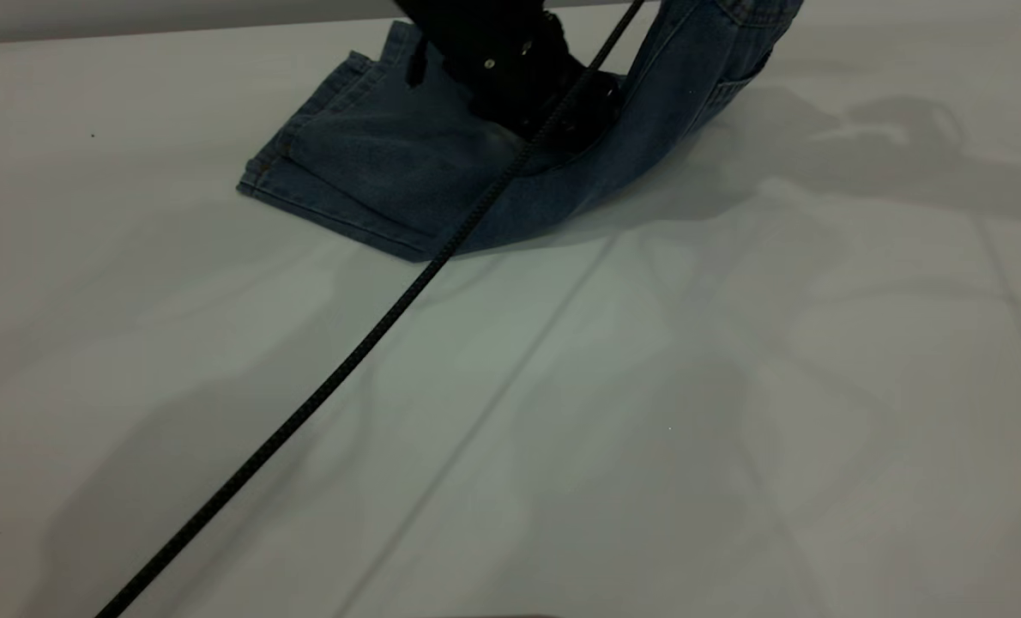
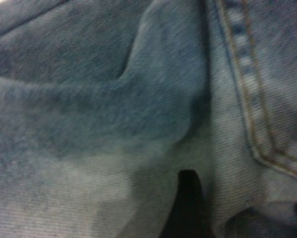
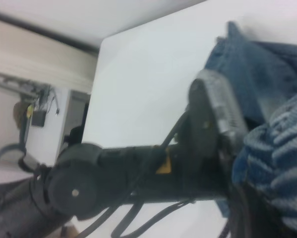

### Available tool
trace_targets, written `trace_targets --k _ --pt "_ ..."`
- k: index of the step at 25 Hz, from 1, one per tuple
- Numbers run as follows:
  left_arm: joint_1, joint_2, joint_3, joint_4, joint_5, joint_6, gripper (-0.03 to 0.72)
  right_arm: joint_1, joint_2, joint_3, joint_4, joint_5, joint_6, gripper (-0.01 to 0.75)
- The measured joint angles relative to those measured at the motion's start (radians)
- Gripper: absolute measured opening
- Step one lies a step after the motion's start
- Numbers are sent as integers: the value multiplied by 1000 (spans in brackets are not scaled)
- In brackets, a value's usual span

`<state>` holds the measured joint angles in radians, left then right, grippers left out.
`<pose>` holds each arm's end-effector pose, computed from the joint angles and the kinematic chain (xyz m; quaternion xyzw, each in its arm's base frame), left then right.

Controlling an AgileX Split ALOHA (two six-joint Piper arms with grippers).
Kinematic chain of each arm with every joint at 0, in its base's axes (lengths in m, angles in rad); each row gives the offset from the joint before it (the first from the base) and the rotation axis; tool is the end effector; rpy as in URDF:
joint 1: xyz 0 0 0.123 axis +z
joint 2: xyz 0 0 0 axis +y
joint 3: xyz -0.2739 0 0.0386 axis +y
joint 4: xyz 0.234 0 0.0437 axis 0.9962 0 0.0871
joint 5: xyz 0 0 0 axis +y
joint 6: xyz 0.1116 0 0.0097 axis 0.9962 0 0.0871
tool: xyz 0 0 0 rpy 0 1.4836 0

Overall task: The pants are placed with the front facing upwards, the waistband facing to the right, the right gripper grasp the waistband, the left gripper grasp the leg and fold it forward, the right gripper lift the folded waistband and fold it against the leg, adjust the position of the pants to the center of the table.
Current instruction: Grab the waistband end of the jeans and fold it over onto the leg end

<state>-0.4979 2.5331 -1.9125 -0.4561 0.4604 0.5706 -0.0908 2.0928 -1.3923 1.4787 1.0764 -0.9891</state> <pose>0.4519 -0.2706 0.0578 0.3330 0.8880 -0.1437 0.2826 0.4225 0.0602 0.1858 -0.0010 0.8183 0.5141 0.2570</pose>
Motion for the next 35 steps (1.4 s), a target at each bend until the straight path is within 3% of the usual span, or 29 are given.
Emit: trace_targets --k 6,15,30,35 --pt "104 -85 -21 137 173 -109 526 1 0 -1 -21 5 0 44" --pt "266 -134 -24 260 336 -189 526 35 0 -1 2 -11 -64 44" --pt "268 -23 -24 344 314 -186 526 276 0 -70 176 -147 -161 44" --pt "250 -22 -24 329 313 -186 526 336 0 -98 198 -258 -181 44"
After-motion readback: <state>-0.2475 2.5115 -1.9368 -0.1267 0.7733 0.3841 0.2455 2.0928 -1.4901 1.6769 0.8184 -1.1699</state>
